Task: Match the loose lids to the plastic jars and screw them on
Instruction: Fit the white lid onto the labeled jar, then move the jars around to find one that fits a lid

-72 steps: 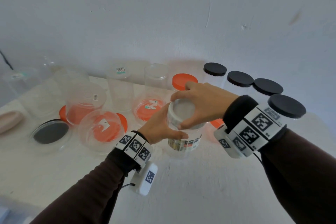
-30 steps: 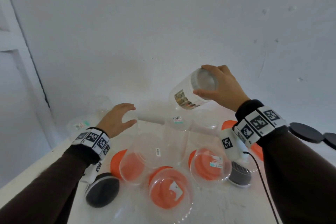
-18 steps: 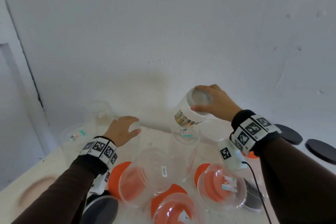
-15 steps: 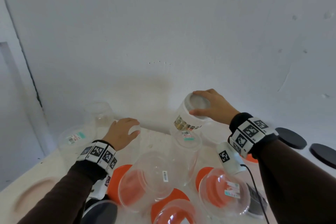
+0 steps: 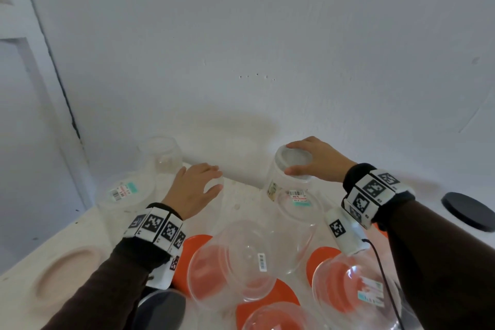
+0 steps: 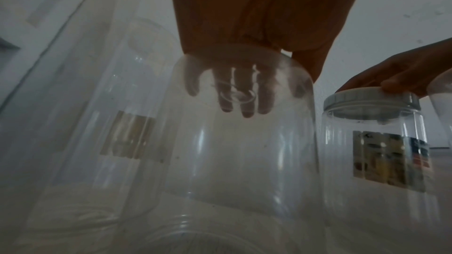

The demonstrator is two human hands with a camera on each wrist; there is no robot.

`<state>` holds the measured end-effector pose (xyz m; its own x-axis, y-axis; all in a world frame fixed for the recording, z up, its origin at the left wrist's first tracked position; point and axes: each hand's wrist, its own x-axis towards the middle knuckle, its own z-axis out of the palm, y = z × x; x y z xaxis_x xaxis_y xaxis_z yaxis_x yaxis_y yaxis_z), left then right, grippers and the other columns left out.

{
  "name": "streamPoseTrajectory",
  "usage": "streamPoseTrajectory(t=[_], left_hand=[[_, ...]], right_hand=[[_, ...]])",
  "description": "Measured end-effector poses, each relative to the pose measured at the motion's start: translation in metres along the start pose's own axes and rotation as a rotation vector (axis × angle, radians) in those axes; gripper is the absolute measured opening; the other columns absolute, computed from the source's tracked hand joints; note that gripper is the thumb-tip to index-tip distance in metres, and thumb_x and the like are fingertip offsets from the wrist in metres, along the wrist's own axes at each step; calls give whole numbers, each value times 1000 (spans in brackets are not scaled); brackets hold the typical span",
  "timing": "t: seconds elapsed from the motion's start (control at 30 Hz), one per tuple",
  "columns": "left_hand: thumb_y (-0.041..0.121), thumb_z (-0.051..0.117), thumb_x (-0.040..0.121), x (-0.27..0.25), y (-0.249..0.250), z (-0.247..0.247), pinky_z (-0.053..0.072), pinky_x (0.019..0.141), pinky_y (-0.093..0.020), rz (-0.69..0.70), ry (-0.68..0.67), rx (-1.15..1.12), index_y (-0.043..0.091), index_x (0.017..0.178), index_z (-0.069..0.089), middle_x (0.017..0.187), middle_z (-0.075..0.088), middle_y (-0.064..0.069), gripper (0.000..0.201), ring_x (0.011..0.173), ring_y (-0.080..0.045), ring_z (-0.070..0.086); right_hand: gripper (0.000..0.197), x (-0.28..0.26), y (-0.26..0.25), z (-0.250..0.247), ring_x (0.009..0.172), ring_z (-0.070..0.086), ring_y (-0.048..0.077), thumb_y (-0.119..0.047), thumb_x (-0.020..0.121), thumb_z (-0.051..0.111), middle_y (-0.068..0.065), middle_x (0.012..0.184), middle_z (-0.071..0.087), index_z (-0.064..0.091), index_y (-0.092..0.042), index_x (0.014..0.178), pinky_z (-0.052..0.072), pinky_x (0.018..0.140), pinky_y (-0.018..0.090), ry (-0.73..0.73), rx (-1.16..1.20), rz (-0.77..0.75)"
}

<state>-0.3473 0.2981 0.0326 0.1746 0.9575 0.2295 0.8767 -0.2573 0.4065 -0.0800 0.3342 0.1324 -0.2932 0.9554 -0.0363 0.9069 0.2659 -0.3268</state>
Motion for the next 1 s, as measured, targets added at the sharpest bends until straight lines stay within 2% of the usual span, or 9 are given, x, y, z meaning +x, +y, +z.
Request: streamPoseTrajectory(t=[0.13, 0.33, 0.6, 0.73, 0.9, 1.0], left_hand=[[34, 42, 97, -1, 1, 0, 6, 114, -39, 5, 9, 3, 24, 134, 46, 147, 35, 10, 38, 139, -7, 20], [33, 42, 97, -2, 1, -1, 7, 114, -40, 5, 13, 12, 23, 133, 47, 146, 36, 9, 38, 138, -9, 23], [35, 41, 97, 0, 0, -1, 8, 113, -39, 9, 8, 34, 23, 133, 47, 147, 35, 9, 38, 138, -9, 22], [48, 31, 91, -1, -2, 0, 9, 114, -40, 12, -13, 34, 23, 133, 47, 146, 36, 10, 52, 139, -9, 22], [35, 40, 98, 1, -1, 0, 10, 115, -40, 15, -2, 60, 23, 135, 45, 147, 34, 10, 39, 139, -9, 21], [33, 40, 98, 3, -4, 1, 12, 114, -40, 30, -6, 54, 21, 134, 46, 147, 35, 8, 39, 139, -10, 23]], right_hand=[[62, 2, -1, 1, 133, 32, 20, -47, 80, 66, 1, 148, 29, 47, -24, 134, 26, 106, 32, -31, -16, -27], [61, 0, -8, 1, 140, 21, 18, -47, 85, 58, 0, 155, 17, 43, -21, 138, 17, 111, 31, -72, -53, -60], [51, -7, -16, -3, 134, 32, 20, -42, 91, 52, 4, 149, 32, 48, -13, 133, 23, 105, 28, -87, -105, -64], [52, -9, -18, -3, 130, 37, 21, -42, 91, 51, 4, 145, 37, 47, -13, 133, 27, 103, 28, -100, -132, -68], [55, -14, -18, -12, 130, 35, 19, -44, 90, 53, 3, 146, 36, 43, -15, 135, 25, 104, 27, -48, -155, -87], [54, -26, -25, -25, 127, 39, 17, -43, 88, 55, 2, 142, 41, 45, -16, 134, 27, 101, 24, 33, -159, -156]])
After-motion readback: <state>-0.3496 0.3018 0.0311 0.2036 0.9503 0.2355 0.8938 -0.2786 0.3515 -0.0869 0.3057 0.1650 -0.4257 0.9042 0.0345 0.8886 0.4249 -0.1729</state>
